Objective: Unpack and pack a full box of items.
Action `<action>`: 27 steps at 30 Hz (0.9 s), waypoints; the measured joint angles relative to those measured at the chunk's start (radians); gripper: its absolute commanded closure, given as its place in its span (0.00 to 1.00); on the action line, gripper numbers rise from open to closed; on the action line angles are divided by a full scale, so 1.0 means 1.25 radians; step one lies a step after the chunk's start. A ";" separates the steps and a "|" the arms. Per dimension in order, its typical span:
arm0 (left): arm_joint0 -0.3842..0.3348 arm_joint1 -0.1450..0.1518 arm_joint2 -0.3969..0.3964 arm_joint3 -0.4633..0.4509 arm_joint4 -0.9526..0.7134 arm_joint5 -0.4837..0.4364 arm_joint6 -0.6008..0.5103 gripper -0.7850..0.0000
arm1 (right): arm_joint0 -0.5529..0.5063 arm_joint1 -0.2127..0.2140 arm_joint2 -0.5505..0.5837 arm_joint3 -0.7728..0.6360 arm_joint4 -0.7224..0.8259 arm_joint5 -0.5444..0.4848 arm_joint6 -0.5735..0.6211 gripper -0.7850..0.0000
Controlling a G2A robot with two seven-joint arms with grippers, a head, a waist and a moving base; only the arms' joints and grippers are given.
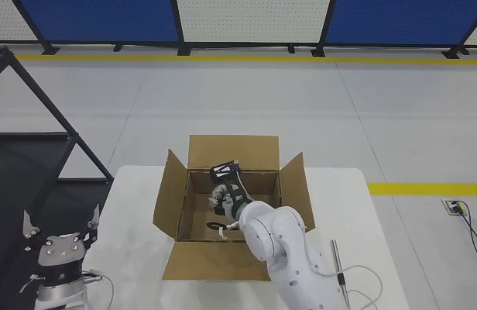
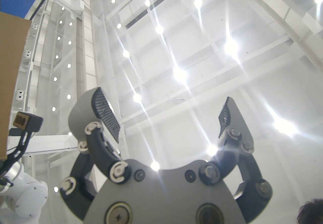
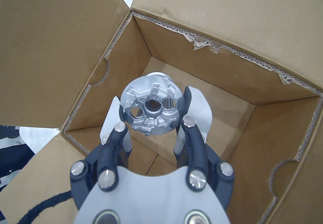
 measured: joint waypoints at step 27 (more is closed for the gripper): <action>-0.071 0.003 0.087 0.013 0.079 0.087 0.025 0.00 | -0.629 0.094 0.534 -0.753 0.204 -0.292 -0.010 1.00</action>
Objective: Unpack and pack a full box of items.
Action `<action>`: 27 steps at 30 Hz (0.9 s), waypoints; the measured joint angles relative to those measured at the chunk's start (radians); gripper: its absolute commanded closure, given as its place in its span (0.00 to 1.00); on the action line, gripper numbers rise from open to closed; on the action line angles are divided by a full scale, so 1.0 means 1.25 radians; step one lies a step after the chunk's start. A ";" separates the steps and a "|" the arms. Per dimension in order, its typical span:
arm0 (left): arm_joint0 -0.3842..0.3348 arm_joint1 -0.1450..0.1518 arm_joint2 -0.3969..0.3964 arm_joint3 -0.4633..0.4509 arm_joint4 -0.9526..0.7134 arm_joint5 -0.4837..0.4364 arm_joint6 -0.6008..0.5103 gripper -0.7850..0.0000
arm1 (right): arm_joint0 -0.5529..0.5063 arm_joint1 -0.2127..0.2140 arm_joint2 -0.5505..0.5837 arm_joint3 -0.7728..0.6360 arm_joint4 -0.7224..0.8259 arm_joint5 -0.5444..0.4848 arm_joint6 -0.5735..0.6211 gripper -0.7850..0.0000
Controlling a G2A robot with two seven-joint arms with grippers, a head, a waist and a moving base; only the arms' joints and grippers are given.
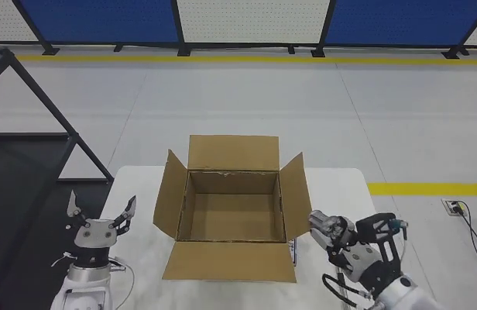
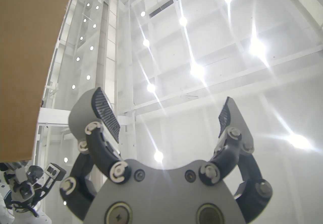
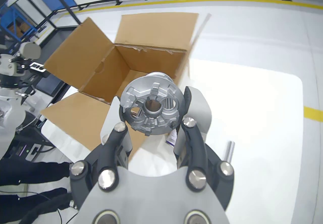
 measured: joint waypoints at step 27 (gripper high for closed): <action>-0.026 -0.001 -0.097 0.011 -0.205 -0.009 0.087 0.00 | -0.007 0.021 0.087 0.096 -0.072 0.222 0.108 1.00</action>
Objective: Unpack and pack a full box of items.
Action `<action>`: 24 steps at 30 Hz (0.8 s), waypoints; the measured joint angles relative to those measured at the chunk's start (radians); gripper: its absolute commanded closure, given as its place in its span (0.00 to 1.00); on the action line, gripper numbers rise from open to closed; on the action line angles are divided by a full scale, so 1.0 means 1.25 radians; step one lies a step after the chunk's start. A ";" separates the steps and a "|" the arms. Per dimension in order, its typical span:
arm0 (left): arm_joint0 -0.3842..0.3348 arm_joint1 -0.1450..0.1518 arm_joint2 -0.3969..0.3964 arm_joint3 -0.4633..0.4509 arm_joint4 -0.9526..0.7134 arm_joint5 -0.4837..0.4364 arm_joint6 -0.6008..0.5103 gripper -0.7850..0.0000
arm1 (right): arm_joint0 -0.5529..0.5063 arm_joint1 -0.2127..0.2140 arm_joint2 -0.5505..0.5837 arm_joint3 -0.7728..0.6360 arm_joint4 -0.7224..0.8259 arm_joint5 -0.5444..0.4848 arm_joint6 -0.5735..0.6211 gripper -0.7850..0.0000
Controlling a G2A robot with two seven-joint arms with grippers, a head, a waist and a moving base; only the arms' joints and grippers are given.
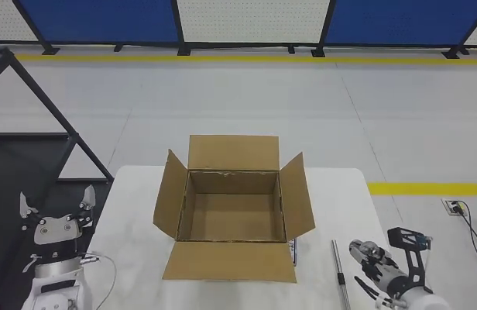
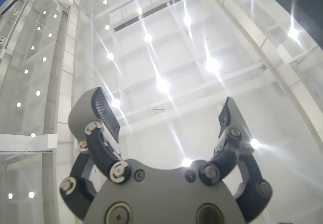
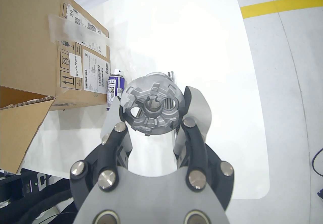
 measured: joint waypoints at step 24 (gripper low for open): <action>-0.001 0.000 -0.008 0.003 -0.006 -0.004 0.029 0.00 | 0.156 0.024 -0.128 0.262 -0.347 0.135 0.081 1.00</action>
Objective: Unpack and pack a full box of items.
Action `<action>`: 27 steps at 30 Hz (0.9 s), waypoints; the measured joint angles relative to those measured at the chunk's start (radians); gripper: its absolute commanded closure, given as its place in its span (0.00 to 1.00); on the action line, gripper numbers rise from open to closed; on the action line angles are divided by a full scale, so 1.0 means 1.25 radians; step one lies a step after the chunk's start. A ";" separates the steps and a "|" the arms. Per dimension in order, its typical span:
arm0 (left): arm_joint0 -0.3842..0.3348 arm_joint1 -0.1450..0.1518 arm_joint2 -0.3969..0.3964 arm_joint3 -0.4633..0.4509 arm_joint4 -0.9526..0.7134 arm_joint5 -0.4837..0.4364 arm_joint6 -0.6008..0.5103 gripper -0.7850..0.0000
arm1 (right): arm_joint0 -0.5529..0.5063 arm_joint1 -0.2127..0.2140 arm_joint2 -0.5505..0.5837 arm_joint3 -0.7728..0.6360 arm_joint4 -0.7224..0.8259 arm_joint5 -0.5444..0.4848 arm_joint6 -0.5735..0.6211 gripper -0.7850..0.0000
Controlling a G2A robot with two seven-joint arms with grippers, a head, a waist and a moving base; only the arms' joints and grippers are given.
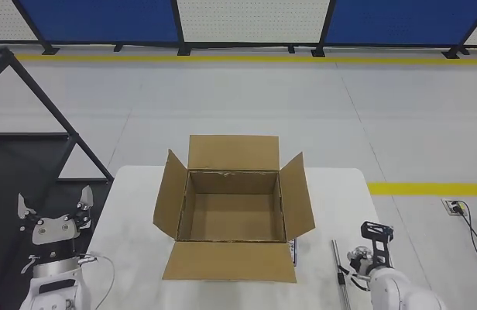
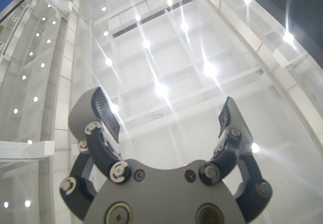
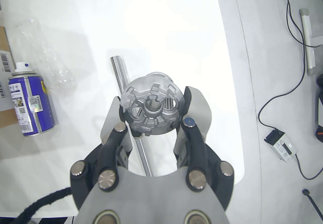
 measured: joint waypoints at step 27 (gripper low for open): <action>0.000 0.000 0.000 0.000 0.000 0.000 0.000 0.00 | 0.081 0.014 -0.023 0.149 -0.044 0.007 0.039 0.56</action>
